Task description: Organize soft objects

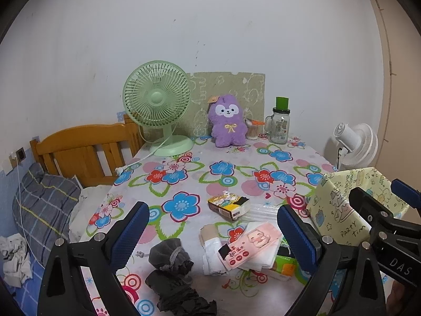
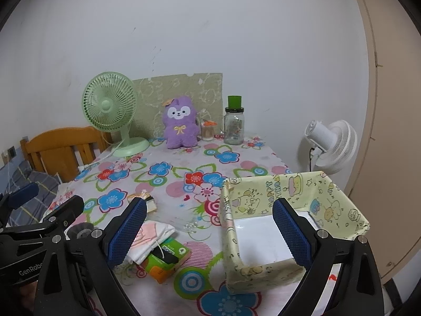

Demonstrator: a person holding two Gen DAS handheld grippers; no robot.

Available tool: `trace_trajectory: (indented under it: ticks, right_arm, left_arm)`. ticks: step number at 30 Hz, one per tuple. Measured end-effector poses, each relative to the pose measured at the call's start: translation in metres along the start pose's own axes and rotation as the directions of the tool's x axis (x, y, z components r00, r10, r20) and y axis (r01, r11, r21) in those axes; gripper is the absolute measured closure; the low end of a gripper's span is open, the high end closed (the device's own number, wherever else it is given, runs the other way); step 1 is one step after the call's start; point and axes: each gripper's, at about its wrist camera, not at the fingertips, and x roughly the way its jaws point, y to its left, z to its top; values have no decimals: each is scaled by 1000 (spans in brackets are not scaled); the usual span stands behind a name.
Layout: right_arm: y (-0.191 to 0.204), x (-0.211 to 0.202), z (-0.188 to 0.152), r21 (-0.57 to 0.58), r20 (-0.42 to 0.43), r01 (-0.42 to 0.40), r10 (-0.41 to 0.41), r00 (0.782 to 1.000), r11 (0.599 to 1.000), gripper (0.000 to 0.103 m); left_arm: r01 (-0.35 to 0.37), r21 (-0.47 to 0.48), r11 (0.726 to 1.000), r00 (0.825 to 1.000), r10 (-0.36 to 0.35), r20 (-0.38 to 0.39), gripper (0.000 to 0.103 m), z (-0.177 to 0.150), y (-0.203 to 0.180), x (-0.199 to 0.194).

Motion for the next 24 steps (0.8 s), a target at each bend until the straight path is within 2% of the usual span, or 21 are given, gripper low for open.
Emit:
trace_trajectory:
  ticks: [13, 24]
  right_arm:
    - [17, 23, -8, -4, -44, -31, 31, 999, 1000, 5]
    - [36, 48, -17, -26, -100, -47, 44, 994, 999, 6]
  left_arm:
    - [-12, -4, 1000, 998, 11, -57, 5, -14, 18, 19]
    - [-2, -11, 1000, 990, 1, -141, 6, -30, 34, 46]
